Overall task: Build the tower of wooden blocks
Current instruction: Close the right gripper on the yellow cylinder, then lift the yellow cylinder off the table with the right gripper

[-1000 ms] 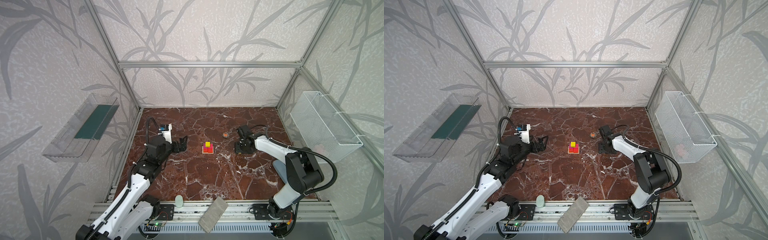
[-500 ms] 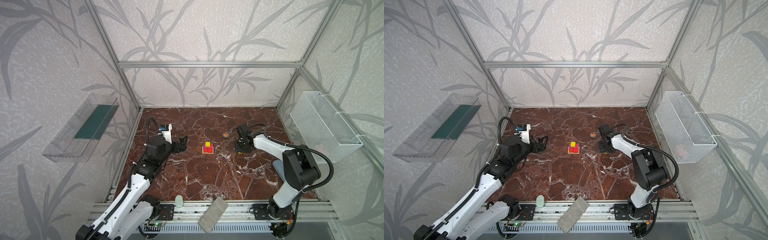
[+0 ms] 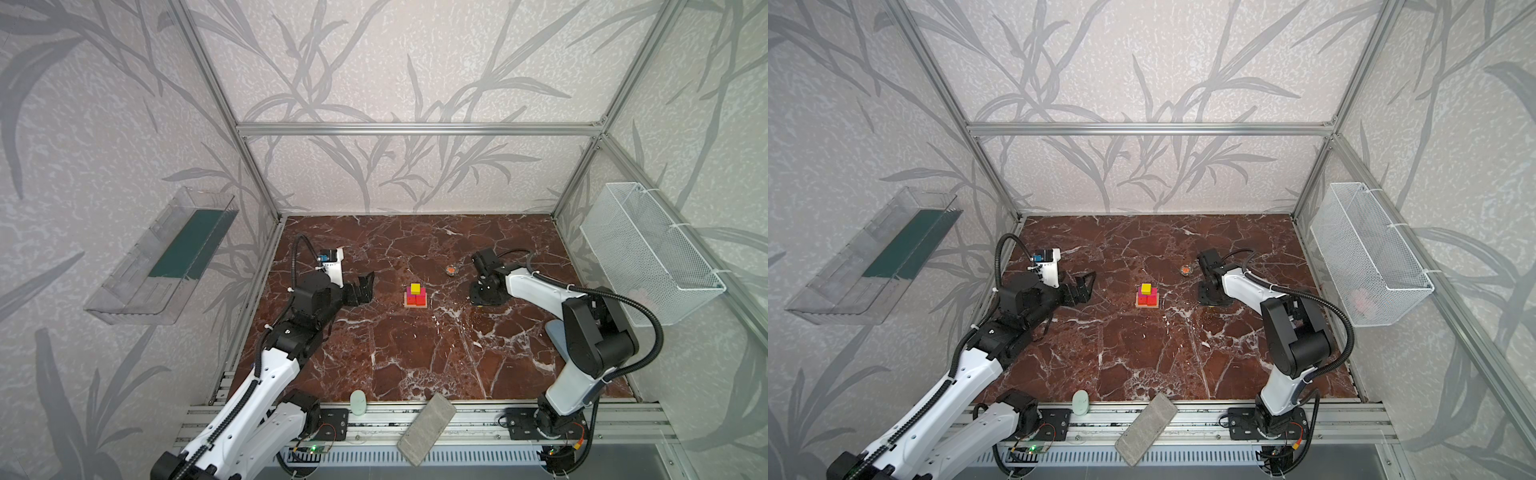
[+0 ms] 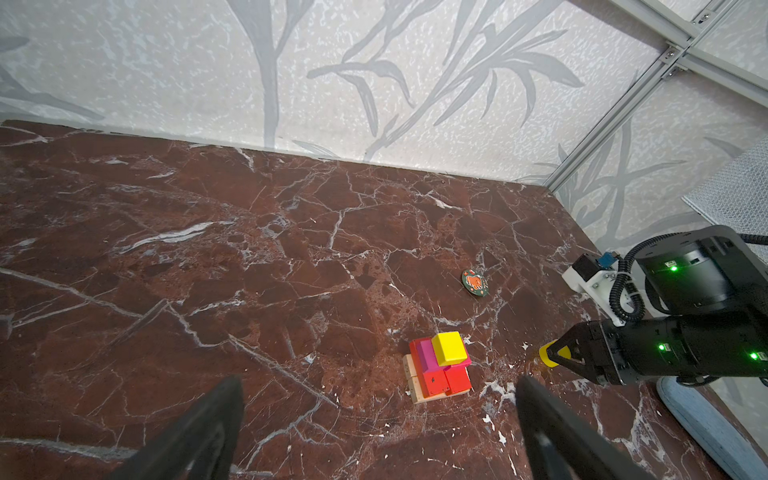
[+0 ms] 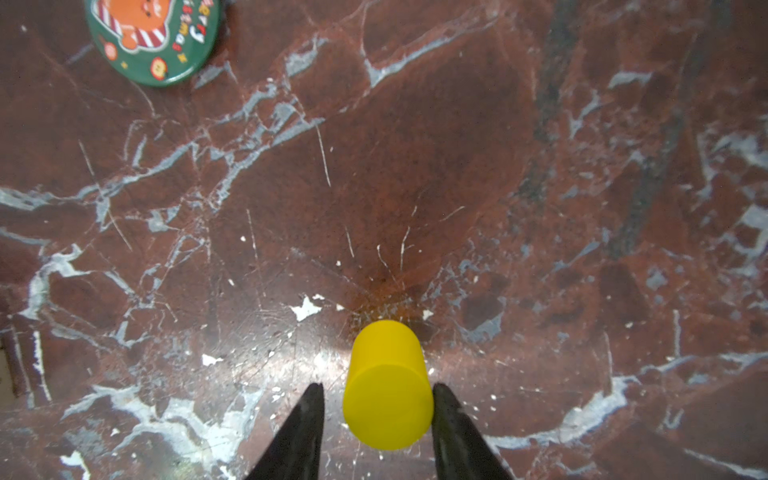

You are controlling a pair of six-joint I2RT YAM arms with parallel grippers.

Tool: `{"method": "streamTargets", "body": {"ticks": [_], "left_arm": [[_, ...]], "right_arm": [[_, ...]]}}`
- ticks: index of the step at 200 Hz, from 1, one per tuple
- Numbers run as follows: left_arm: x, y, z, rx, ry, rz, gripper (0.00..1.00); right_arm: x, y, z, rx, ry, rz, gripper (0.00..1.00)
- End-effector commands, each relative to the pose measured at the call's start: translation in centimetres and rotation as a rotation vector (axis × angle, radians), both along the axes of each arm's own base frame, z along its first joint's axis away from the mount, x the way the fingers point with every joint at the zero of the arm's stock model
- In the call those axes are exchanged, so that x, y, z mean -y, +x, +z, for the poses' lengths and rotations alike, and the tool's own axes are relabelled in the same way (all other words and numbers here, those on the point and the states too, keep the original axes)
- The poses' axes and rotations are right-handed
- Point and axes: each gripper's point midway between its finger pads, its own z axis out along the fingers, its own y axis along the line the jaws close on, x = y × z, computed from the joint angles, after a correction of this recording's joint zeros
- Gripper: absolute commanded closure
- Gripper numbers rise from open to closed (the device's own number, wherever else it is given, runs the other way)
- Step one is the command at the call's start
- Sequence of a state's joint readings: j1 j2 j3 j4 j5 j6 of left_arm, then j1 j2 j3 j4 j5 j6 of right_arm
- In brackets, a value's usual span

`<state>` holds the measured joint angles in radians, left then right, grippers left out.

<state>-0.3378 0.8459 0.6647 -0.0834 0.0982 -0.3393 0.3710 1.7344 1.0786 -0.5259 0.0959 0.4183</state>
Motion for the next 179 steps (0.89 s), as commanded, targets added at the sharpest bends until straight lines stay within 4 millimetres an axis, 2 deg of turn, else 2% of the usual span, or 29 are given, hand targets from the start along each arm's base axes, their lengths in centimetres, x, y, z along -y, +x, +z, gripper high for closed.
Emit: {"method": "streamTargets", "body": {"ticks": [1,111,179], "left_arm": [[-0.35,-0.05,0.55,0.020,0.014,0.009,0.01],[-0.28,-0.04,0.57,0.021,0.015,0.005,0.00],[-0.33,-0.09,0.59,0.022,0.016,0.006,0.00]], "right_arm": [[0.32,0.40,0.02,-0.008,-0.014,-0.013,0.57],[0.34,0.86,-0.05,-0.016,-0.021,-0.014,0.61],[0.50,0.45,-0.65,-0.037,-0.028,-0.016,0.64]]}}
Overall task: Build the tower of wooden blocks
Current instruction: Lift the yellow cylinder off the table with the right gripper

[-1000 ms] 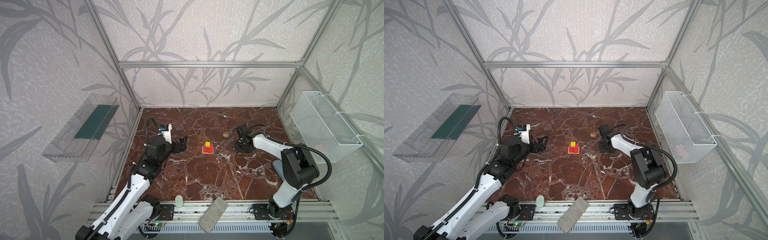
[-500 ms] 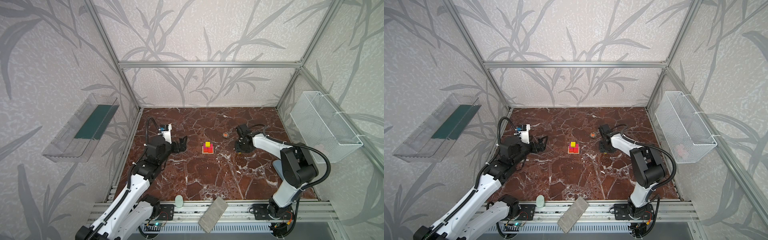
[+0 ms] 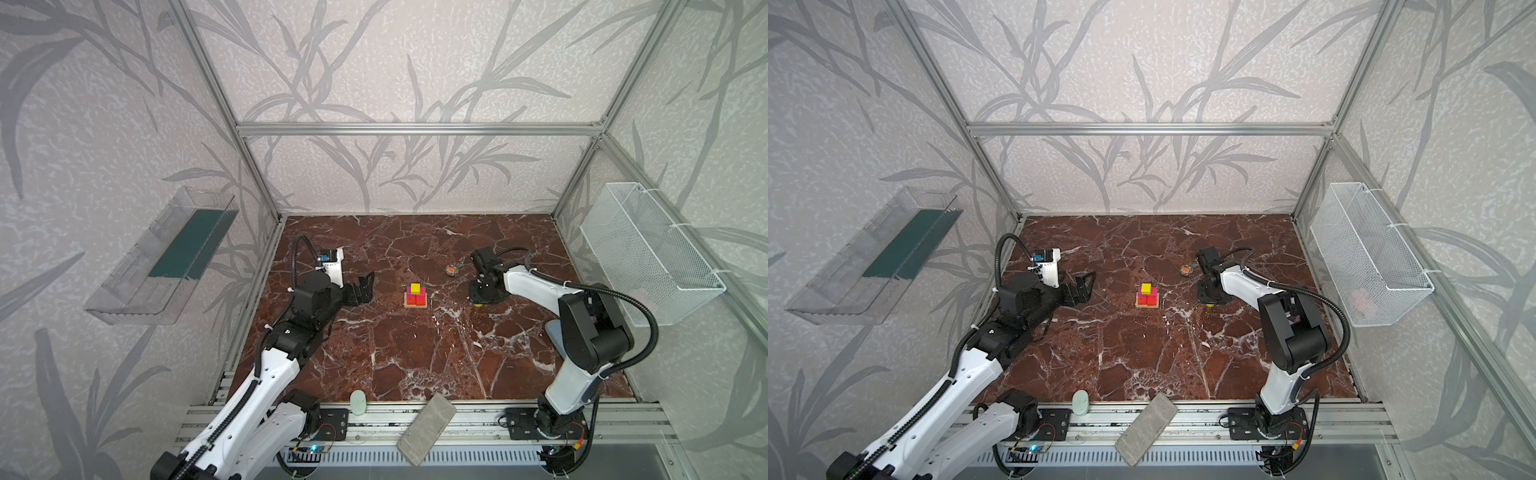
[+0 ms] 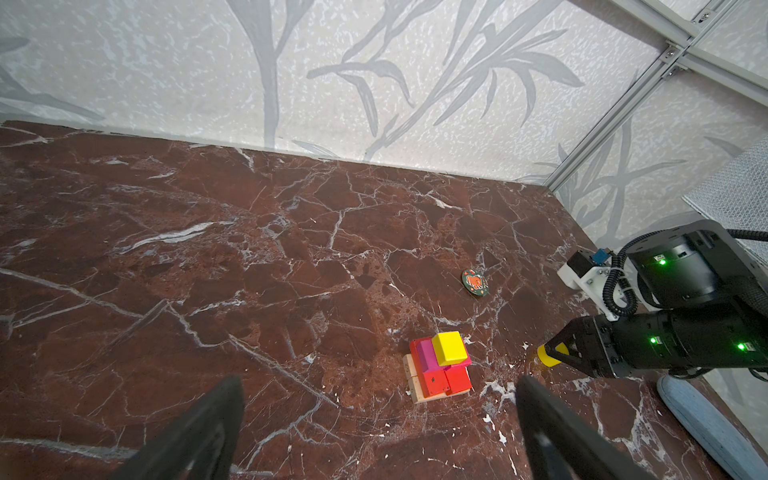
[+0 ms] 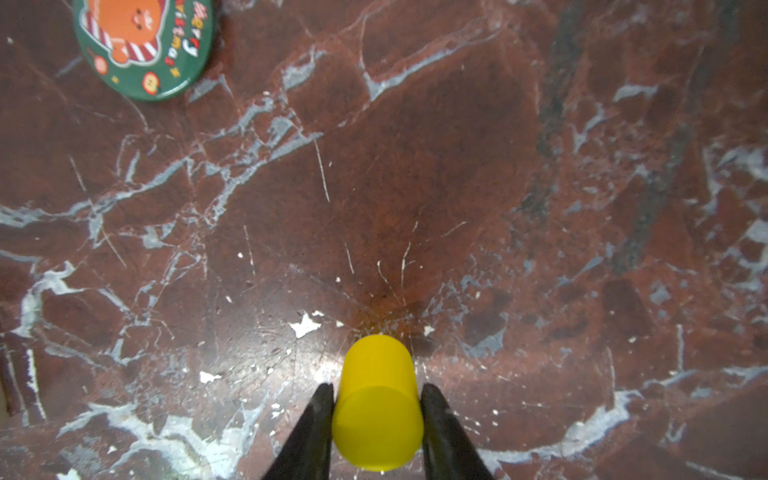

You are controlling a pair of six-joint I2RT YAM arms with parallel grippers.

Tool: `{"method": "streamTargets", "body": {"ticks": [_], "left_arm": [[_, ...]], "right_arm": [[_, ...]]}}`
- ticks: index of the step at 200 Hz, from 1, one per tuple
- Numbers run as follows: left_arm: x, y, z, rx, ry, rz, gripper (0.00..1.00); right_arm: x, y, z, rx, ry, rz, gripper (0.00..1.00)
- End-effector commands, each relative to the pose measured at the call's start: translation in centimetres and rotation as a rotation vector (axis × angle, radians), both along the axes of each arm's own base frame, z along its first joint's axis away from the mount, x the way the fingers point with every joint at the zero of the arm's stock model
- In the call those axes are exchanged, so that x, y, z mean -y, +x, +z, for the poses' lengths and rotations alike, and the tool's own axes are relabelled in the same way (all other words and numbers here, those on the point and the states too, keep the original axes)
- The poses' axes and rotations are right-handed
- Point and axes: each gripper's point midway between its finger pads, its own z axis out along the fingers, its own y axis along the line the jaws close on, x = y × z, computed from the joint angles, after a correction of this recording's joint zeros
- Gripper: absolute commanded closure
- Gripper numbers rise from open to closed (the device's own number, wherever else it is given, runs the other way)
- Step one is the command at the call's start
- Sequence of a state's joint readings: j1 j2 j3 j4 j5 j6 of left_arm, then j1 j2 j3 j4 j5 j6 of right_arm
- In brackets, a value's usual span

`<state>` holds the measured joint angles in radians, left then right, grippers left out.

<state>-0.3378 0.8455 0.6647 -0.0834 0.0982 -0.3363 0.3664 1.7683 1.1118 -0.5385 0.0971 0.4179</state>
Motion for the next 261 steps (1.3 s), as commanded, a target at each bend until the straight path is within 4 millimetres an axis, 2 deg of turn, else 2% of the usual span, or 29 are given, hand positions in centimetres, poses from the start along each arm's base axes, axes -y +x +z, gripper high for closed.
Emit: {"method": "streamTargets", "body": {"ticks": [1,93,140,204,209,232,261], "left_arm": [[-0.3,-0.1,0.6,0.021,0.014,0.008,0.00],[-0.4,-0.1,0.6,0.022,0.018,0.010,0.00],[-0.5,-0.1,0.6,0.023,0.022,0.013,0.00],[-0.1,0.5,-0.7,-0.012,0.031,0.004,0.00],[-0.1,0.6,-0.9,-0.018,0.029,0.002,0.01],[0.4,0.8,-1.8,-0.047,0.023,-0.017,0.01],[0.8,0.9,-2.9,-0.072,0.018,-0.029,0.00]], "right_arm": [[0.5,-0.1,-0.4,-0.024,-0.022,-0.012,0.64],[0.4,-0.1,-0.5,-0.029,-0.018,-0.014,0.63],[0.4,-0.2,0.2,-0.025,-0.010,-0.012,0.78],[-0.4,-0.9,3.6,-0.025,0.005,0.032,0.96],[-0.6,-0.9,4.8,0.002,0.014,0.037,0.96],[-1.5,-1.4,6.8,0.015,-0.001,0.069,1.00],[-3.1,-2.2,9.5,0.044,-0.018,0.119,1.00]]}}
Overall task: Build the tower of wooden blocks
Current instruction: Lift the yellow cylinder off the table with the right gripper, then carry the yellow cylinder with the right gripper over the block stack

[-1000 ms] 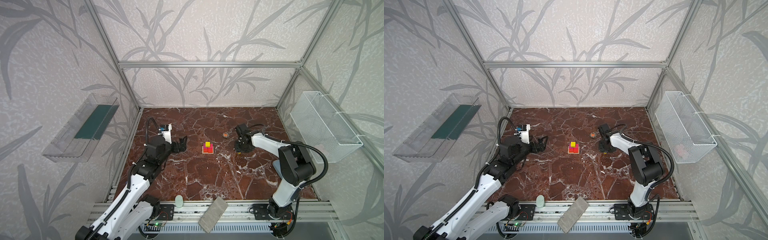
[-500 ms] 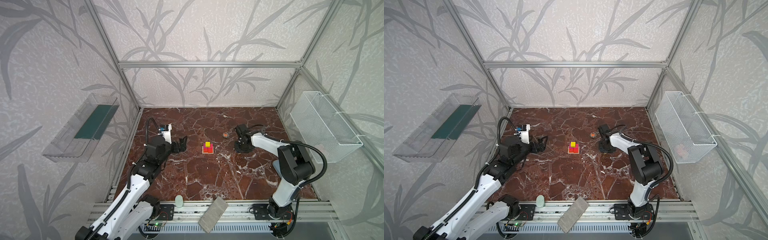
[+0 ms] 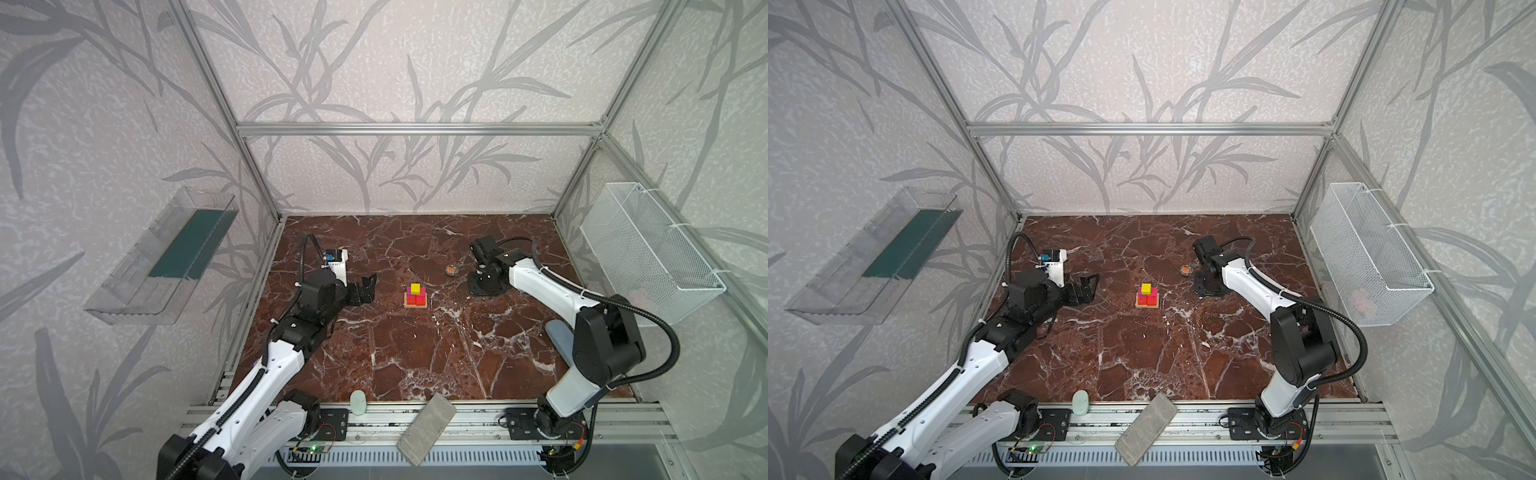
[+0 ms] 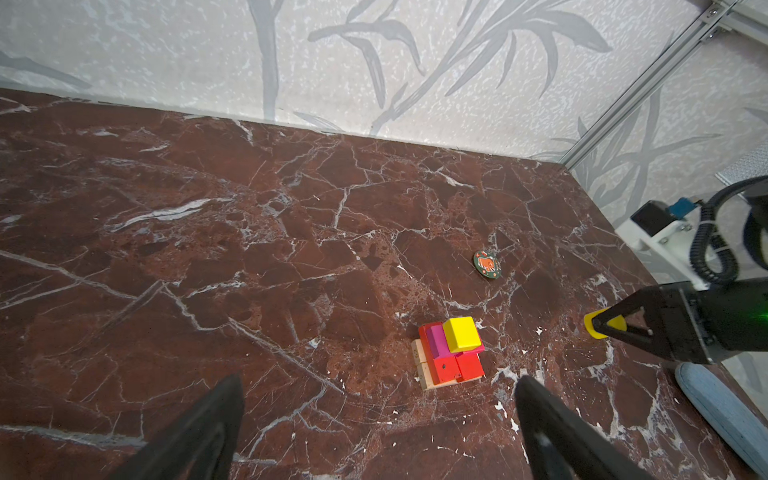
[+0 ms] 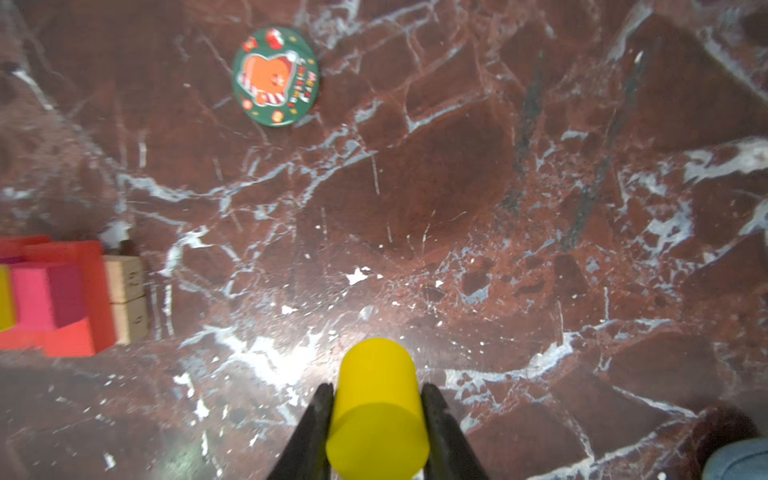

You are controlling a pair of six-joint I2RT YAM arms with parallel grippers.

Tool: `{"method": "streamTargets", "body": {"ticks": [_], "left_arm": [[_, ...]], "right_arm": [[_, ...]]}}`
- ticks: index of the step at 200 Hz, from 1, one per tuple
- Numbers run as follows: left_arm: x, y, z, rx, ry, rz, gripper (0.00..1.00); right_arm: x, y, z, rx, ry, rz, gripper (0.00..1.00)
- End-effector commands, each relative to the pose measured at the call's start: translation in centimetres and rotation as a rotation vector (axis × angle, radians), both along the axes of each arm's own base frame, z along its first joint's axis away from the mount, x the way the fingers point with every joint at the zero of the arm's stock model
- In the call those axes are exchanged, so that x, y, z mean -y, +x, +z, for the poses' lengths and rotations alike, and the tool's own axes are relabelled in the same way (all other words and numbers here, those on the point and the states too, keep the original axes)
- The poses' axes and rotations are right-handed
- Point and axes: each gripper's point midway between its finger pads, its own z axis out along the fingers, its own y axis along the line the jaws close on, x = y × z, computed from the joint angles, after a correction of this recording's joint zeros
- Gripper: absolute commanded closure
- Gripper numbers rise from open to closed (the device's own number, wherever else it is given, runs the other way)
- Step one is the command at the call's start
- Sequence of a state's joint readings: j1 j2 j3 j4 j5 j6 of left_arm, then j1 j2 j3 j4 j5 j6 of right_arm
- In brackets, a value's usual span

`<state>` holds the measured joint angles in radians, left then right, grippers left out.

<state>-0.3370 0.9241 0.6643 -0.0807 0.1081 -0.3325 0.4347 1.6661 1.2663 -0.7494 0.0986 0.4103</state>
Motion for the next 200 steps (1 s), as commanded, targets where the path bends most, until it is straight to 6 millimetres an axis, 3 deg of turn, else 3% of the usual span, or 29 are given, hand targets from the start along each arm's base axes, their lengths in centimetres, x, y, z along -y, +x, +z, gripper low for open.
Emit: {"method": "streamTargets", "body": {"ticks": [1,111,168,172,200], "left_arm": [[0.3,0.1,-0.5,0.000,-0.008,-0.019,0.00],[0.8,-0.3,-2.1,-0.034,-0.029,-0.054,0.00],[0.9,0.5,-3.3,-0.061,-0.028,-0.055,0.00],[0.8,0.5,-3.4,-0.064,-0.029,-0.053,0.01],[1.0,1.0,-4.0,-0.080,-0.035,-0.059,0.01]], "right_arm": [[-0.7,-1.6,2.7,0.003,-0.034,0.045,1.00],[-6.8,-4.4,8.0,0.050,-0.073,0.172,1.00],[-9.4,-4.9,9.2,0.050,-0.062,0.200,1.00],[-9.7,-4.7,8.4,0.031,-0.074,0.203,1.00],[-11.1,-4.4,8.9,0.011,-0.074,0.212,1.00]]}}
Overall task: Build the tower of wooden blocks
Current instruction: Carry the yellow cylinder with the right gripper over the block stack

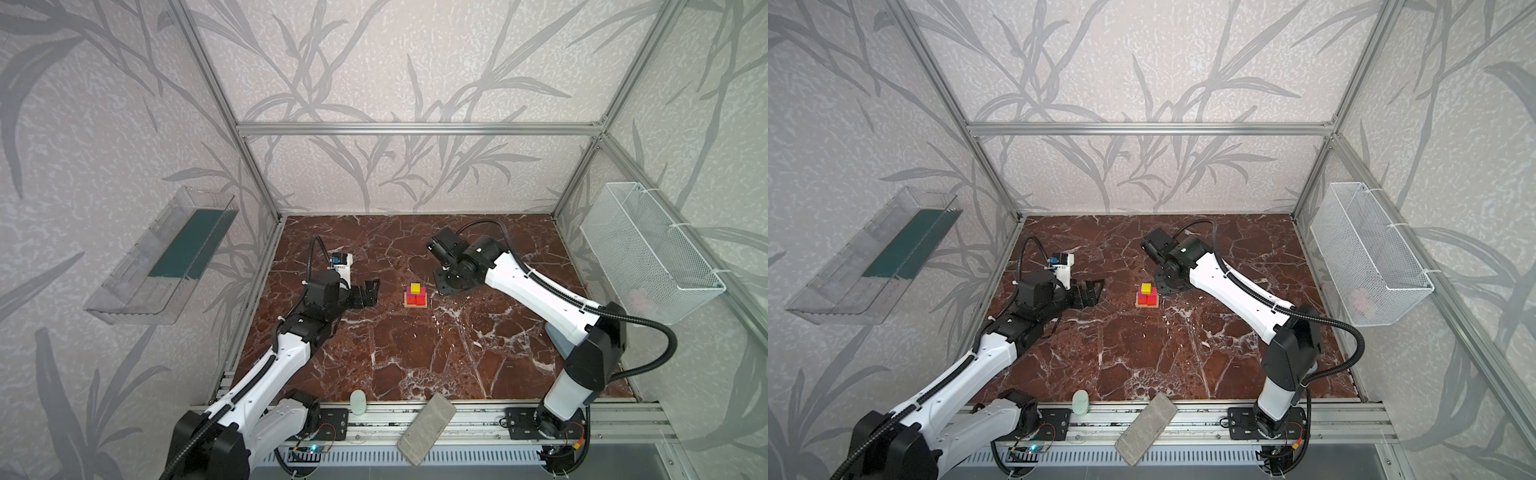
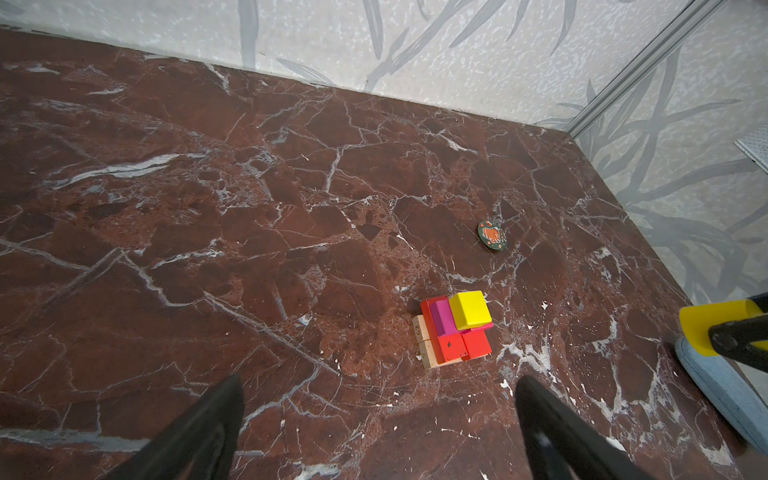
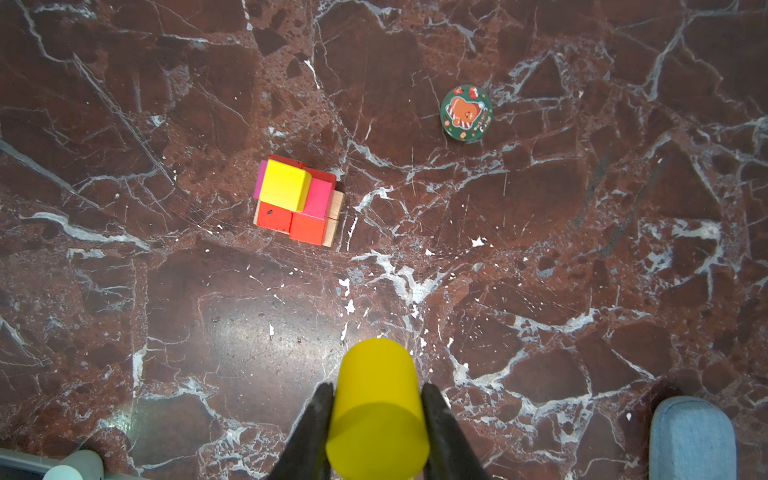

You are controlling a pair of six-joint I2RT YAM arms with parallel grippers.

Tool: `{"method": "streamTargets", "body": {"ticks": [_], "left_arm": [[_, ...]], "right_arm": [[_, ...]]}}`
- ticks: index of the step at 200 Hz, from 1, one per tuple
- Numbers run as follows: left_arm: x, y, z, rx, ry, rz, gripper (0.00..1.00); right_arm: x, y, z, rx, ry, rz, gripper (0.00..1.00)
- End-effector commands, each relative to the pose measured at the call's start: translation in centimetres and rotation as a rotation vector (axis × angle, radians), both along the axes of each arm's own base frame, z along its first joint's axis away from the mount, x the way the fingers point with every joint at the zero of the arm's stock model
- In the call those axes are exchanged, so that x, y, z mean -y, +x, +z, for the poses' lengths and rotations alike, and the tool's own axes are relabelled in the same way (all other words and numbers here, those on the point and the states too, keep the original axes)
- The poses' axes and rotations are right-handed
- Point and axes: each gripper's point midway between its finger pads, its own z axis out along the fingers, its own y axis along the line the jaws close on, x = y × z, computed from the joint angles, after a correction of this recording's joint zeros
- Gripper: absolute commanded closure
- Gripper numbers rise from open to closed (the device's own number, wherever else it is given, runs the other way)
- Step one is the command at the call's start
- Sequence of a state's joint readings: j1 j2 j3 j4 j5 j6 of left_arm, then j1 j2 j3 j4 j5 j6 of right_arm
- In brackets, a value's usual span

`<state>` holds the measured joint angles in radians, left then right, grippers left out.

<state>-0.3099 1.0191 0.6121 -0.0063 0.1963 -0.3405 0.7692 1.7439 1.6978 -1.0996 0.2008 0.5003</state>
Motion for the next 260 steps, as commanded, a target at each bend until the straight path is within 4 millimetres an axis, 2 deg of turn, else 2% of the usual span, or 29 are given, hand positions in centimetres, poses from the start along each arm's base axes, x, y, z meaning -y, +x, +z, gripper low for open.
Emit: {"method": "streamTargets", "body": {"ticks": [1,34,78,152,181,230,260], "left_arm": [[0.2,0.4,-0.3,0.002,-0.015,-0.011,0.01],[0.4,0.5,-0.6,-0.012,-0.016,-0.021,0.02],[0.8,0.8,-0.6,-0.016,-0.035,-0.029,0.03],[3.3,1.6,-1.6,-0.100,-0.115,-0.118,0.09],[2.9,1.0,-0.4,-0.066,-0.115,-0.111,0.09],[1.2,-0.8,2.1,0.013,-0.089,-0.066,0.08],[0.4,-1.6,3.3,0.041,-0.069,-0.043,0.08]], "right_arm": [[-0.5,-0.4,0.1,-0.037,-0.033,-0.005,1.00],[-1.8,-0.2,1.5,-0.038,-0.050,0.010,1.00],[-3.0,-0.1,2.0,-0.075,-0.070,0.013,1.00],[-4.1,0.0,4.0,-0.071,-0.104,0.020,1.00],[-4.2,-0.1,4.8,-0.056,-0.113,0.041,1.00],[-3.7,0.1,4.9,-0.039,-0.154,0.085,1.00],[-3.9,0.9,4.7,-0.021,-0.158,0.111,1.00]]}}
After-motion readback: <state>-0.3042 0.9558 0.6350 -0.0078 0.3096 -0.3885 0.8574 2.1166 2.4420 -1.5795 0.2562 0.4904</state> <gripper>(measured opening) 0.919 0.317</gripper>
